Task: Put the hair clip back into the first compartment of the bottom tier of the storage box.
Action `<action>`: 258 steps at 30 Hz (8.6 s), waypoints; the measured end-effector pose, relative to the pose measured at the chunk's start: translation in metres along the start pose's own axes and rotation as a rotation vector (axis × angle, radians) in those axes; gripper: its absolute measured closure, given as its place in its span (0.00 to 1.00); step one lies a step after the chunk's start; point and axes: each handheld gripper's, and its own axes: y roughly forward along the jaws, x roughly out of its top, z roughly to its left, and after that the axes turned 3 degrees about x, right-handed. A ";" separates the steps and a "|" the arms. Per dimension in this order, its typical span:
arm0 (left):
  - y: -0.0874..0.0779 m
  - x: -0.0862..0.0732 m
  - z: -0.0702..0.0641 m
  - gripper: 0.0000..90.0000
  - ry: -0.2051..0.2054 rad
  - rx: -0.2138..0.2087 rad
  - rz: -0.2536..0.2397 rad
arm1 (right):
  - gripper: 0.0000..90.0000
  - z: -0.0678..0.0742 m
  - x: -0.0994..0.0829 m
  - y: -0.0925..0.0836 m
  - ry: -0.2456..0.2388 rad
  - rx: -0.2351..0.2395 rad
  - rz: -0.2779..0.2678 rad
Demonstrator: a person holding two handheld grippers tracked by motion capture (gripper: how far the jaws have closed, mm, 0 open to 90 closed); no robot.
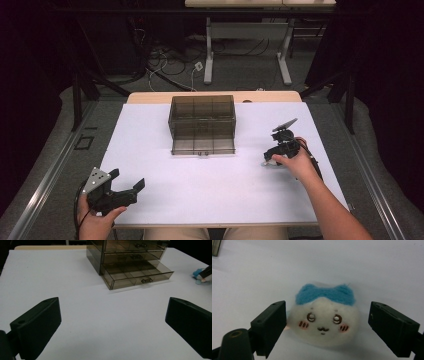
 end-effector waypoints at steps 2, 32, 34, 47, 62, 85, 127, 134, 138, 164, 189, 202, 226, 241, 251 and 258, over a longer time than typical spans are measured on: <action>0.000 0.000 0.000 0.01 0.001 0.000 0.002 | 0.16 0.000 0.000 0.001 0.000 0.006 0.003; 0.001 0.000 0.000 0.01 -0.007 -0.004 0.004 | 0.35 -0.001 -0.001 0.001 0.048 0.013 -0.007; 0.001 0.000 0.001 0.01 0.000 -0.001 0.005 | 0.35 -0.002 -0.001 -0.001 0.053 0.016 -0.013; 0.001 -0.001 0.001 0.01 -0.005 -0.002 0.006 | 0.35 -0.003 -0.002 -0.007 0.117 0.043 -0.060; 0.001 -0.001 0.001 0.01 -0.001 -0.005 0.012 | 0.35 0.002 -0.001 -0.024 0.175 0.081 -0.170; 0.001 -0.001 0.001 0.01 -0.002 -0.007 0.013 | 0.35 0.043 0.005 -0.048 0.090 0.125 -0.238; 0.002 0.000 0.001 0.01 -0.007 -0.013 0.008 | 0.36 0.118 0.030 -0.045 -0.023 0.182 -0.251; 0.002 0.000 0.002 0.01 -0.008 -0.015 0.006 | 0.36 0.131 0.034 -0.040 -0.045 0.191 -0.260; 0.001 0.000 0.002 0.01 -0.008 -0.014 0.005 | 0.36 0.140 0.038 -0.040 -0.052 0.198 -0.258; 0.002 0.000 0.002 0.01 -0.008 -0.028 0.004 | 0.36 0.185 0.058 -0.035 -0.110 0.228 -0.305; 0.001 0.000 0.002 0.01 -0.010 -0.033 0.004 | 0.36 0.220 0.067 -0.015 -0.155 0.232 -0.290; 0.002 0.000 0.002 0.01 -0.010 -0.037 0.003 | 0.36 0.231 0.073 -0.007 -0.155 0.232 -0.308; 0.002 0.000 0.002 0.01 -0.014 -0.041 -0.005 | 0.36 0.255 0.081 0.010 -0.172 0.227 -0.322; 0.000 0.000 0.002 0.01 -0.011 -0.046 -0.006 | 0.36 0.273 0.086 0.020 -0.196 0.204 -0.323; 0.000 0.000 0.002 0.01 -0.009 -0.052 -0.003 | 0.35 0.279 0.088 0.029 -0.205 0.175 -0.305; 0.000 0.000 0.002 0.01 -0.004 -0.055 -0.001 | 0.35 0.279 0.089 0.035 -0.190 0.181 -0.309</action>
